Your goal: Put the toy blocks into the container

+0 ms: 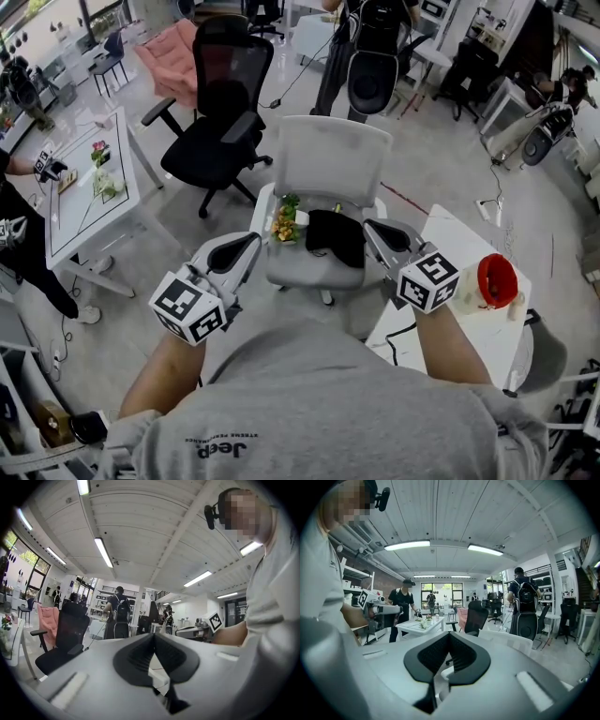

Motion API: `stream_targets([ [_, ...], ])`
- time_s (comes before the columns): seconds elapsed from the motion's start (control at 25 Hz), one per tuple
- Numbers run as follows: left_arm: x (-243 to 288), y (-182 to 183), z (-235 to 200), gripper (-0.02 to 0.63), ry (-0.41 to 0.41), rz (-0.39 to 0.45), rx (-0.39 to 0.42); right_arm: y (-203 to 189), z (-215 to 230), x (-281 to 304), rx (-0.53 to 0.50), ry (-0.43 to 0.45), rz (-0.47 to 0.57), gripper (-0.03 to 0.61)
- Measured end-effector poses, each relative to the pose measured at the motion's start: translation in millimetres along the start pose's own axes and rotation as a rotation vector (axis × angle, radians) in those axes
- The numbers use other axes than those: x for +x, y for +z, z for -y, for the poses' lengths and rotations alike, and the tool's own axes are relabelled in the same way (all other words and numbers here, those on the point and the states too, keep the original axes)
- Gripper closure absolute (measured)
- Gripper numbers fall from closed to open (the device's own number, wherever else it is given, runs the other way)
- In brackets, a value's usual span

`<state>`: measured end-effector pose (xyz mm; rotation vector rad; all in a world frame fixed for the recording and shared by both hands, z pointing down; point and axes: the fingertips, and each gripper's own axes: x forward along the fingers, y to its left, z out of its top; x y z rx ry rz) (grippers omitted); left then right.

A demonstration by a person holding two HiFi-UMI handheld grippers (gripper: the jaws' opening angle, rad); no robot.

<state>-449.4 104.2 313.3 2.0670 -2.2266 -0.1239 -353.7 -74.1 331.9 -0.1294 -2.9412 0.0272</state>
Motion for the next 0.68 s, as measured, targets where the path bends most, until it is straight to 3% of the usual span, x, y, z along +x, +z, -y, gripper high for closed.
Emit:
stream_targets([
  [0.68, -6.7, -3.0, 1.5, 0.555, -0.002, -0.001, -0.005, 4.6, -8.9, 0.0, -0.017, 0.012, -0.002, 0.577],
])
